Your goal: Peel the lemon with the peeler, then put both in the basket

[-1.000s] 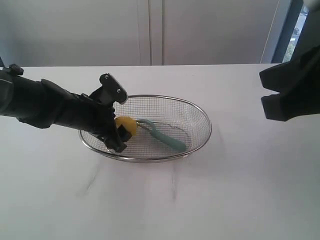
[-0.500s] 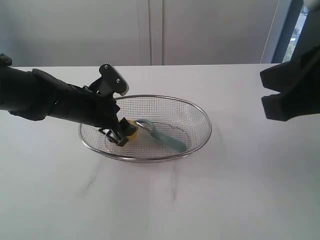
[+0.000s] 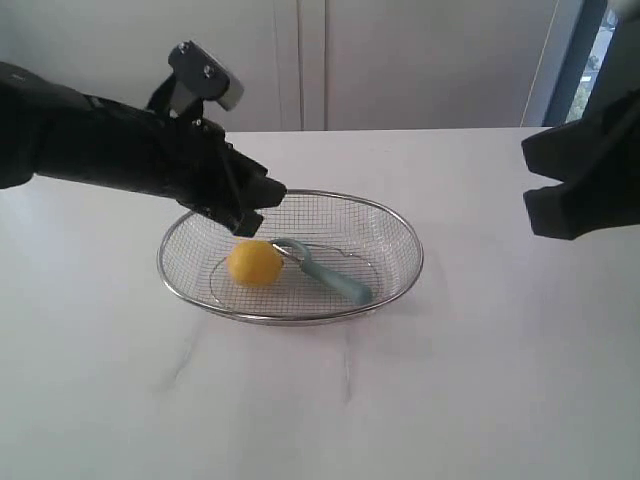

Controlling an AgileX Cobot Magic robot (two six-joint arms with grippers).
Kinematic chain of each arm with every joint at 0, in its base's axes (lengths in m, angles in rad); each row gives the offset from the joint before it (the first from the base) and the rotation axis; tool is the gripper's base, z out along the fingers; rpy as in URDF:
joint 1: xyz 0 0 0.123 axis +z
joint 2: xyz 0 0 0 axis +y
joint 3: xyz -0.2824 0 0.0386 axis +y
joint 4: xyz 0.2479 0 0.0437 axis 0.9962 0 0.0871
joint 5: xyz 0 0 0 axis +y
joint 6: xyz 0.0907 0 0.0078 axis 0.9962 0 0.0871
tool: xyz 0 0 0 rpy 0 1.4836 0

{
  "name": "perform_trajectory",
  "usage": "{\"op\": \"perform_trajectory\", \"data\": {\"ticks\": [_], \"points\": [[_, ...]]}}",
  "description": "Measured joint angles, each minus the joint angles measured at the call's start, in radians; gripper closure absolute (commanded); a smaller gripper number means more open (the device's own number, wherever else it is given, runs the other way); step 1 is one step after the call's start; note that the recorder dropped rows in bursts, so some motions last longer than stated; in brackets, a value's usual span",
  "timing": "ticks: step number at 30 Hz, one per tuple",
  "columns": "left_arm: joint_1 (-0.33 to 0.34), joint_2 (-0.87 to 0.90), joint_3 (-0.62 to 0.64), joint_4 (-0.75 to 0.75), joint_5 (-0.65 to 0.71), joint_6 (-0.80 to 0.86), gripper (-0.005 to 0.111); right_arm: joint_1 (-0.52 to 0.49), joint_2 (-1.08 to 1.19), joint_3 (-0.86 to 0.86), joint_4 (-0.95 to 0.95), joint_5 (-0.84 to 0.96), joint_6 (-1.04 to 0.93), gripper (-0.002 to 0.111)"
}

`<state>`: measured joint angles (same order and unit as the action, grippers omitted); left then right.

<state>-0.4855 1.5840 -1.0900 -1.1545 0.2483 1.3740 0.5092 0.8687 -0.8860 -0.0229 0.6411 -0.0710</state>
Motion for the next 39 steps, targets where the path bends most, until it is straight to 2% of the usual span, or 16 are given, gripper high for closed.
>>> {"op": "perform_trajectory", "data": {"ticks": [6, 11, 15, 39], "points": [[0.0, -0.121, 0.0, 0.136, 0.011, -0.182, 0.107, 0.0, 0.0, 0.0, -0.081, -0.005, 0.097, 0.108], [0.0, -0.198, 0.0, 0.344, 0.013, -0.377, 0.107, 0.0, -0.007, 0.0, -0.151, -0.005, 0.158, 0.108], [0.0, -0.217, 0.0, 0.424, 0.016, -0.451, 0.107, 0.0, -0.016, 0.0, -0.178, -0.007, 0.165, 0.108], [0.0, -0.221, 0.0, 0.444, 0.018, -0.472, 0.107, 0.0, -0.058, 0.0, -0.217, -0.035, 0.159, 0.108]]}}
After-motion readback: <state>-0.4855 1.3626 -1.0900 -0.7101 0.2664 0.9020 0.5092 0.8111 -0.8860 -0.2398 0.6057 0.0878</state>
